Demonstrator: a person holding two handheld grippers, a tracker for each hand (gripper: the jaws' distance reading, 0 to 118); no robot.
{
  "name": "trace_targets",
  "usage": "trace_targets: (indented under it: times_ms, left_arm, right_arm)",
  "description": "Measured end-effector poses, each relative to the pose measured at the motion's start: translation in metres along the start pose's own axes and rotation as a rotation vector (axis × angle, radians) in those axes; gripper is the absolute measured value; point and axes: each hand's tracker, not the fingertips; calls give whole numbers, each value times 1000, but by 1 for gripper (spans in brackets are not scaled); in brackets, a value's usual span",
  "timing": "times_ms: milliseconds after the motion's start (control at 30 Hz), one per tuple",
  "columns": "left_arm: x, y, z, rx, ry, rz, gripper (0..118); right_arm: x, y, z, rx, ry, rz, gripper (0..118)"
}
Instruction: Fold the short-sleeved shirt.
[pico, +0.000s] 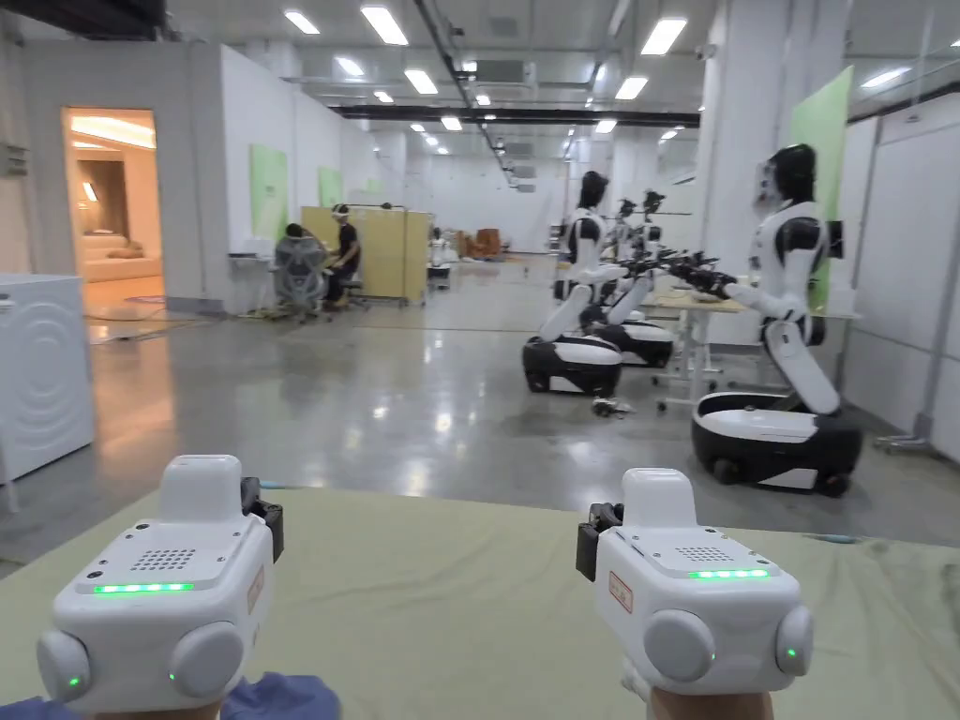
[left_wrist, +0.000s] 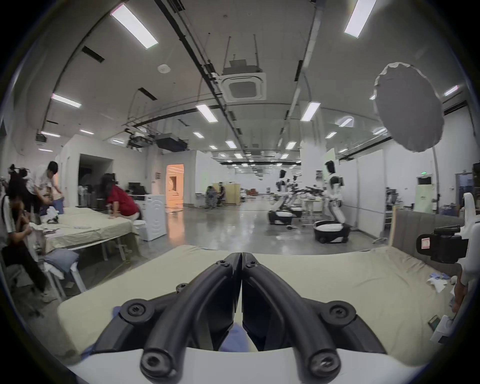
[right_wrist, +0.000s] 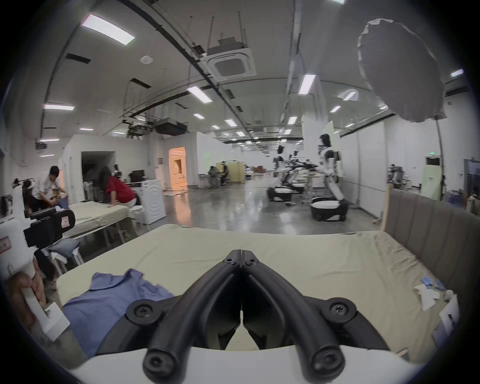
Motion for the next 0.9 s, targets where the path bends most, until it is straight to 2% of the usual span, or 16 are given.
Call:
trace_targets:
  times_ms: [100, 200, 333, 400, 467, 600, 767, 800, 833, 867, 900]
  left_arm:
    - [-42, -5, 4, -45, 78, 1, 4]
    - [-76, -10, -9, -206, 84, -25, 12]
    - [-106, -35, -53, -601, 68, -53, 12]
    - [-122, -61, -79, -813, -4, 53, 11]
    - [-133, -93, -105, -917, -23, 106, 11]
    - [-128, -151, -136, -1025, -8, 60, 11]
    - [-112, -191, -171, -1057, -54, 151, 13]
    - [-107, -194, -176, -1049, -65, 159, 26]
    - [-102, -197, -184, -1043, -81, 166, 52]
    - [-98, -199, -188, -1037, -83, 161, 92]
    - [-93, -202, -193, -1031, -82, 163, 110]
  right_arm:
    - [-34, -8, -16, -8, 70, -1, 0]
    - [-59, -16, -22, -7, 129, 5, 0]
    - [-78, -24, -19, -7, 164, 17, 0]
    - [-81, -36, -35, -14, 174, 28, 0]
    - [-81, -44, -41, -25, 182, 42, 0]
    - [-77, -59, -56, -44, 181, 59, 0]
    - [-75, -78, -77, -87, 171, 102, 0]
    - [-74, -81, -83, -98, 170, 102, 0]
    - [-73, -85, -90, -108, 165, 99, 0]
    - [-72, -88, -95, -113, 161, 96, 0]
    - [-70, -91, -98, -120, 158, 92, 0]
